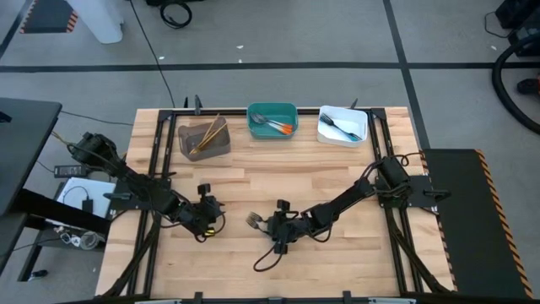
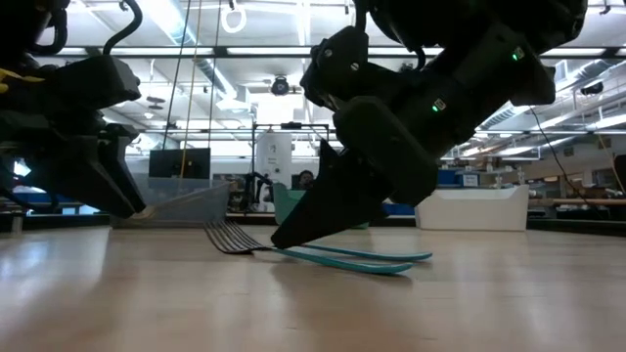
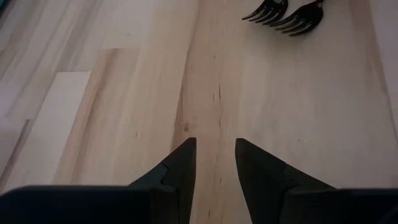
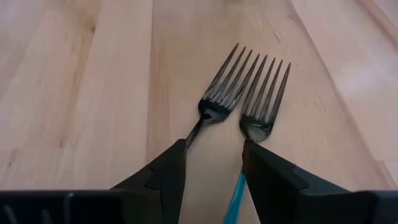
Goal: Sort silverware by color (type)
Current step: Put the blue fork into the white bin
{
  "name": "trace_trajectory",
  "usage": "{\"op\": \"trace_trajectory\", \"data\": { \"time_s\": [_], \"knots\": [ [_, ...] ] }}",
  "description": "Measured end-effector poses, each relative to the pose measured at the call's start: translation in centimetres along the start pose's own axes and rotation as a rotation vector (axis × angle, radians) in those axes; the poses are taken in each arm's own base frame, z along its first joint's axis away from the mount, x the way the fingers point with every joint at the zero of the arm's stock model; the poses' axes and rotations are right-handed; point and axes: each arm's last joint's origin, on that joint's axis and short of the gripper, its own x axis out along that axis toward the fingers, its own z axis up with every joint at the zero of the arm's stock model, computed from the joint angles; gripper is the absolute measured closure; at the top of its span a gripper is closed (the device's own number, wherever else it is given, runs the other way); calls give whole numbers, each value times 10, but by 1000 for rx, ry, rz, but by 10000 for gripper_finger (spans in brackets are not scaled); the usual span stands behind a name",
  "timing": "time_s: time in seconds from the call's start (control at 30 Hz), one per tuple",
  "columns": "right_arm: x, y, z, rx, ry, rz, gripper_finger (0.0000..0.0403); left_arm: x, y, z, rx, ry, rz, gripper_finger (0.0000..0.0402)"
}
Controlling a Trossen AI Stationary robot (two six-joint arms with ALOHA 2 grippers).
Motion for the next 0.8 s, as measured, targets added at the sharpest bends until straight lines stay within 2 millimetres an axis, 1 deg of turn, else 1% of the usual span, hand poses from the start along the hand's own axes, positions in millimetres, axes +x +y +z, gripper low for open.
{"op": "trace_trajectory", "data": {
  "time_s": [0.53,0.8],
  "knots": [
    [0,0,-1,15,15,22,239,0,0,0,6,2,-1,280],
    [0,1,-1,19,20,32,256,0,0,0,6,3,-2,280]
  ]
}}
